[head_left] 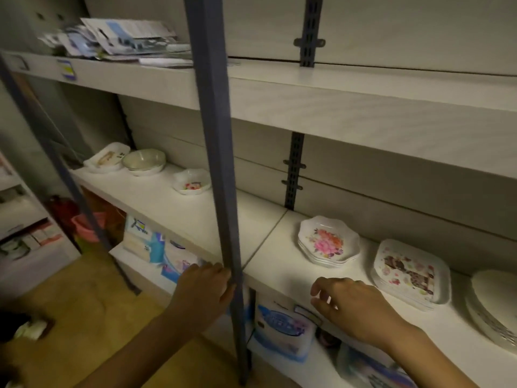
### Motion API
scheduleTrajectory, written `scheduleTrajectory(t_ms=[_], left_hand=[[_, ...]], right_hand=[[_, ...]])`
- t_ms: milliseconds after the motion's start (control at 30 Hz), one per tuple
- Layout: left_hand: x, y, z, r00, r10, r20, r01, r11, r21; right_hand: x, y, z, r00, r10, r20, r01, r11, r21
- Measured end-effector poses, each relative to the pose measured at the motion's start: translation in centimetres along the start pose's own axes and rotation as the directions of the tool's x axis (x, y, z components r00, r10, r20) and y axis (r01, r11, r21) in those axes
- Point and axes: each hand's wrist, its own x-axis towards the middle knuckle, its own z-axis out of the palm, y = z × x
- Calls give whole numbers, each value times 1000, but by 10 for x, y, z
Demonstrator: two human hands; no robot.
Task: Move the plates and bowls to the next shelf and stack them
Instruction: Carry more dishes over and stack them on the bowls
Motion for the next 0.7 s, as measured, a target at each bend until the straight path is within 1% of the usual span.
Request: scheduleTrajectory(t_ms=[100, 233, 300, 433, 567, 700], left_hand=[[-5, -45, -4, 999, 40, -7, -40, 999, 4], [-3, -109, -4, 996, 76, -51, -76, 997, -8], [-2, -141, -4, 996, 64, -59, -66, 997, -37], [0, -201, -2, 999, 29, -33, -32, 996, -81], [5, -253, 7, 1000, -23, 0, 23, 994, -107], [19, -302, 19, 999, -51, 17, 52, 990, -130]], right_hand=[[21, -42, 11, 1000, 19, 0, -19, 1000, 17], [50, -98, 24, 999, 44, -14, -43, 997, 57], [65, -125, 27, 999, 49, -19, -47, 994, 98], [99, -176, 30, 999, 29, -22, -25, 987, 159], [139, -214, 28, 997, 33, -63, -24, 989, 145], [184, -234, 29, 997, 38, -62, -30, 992, 123]])
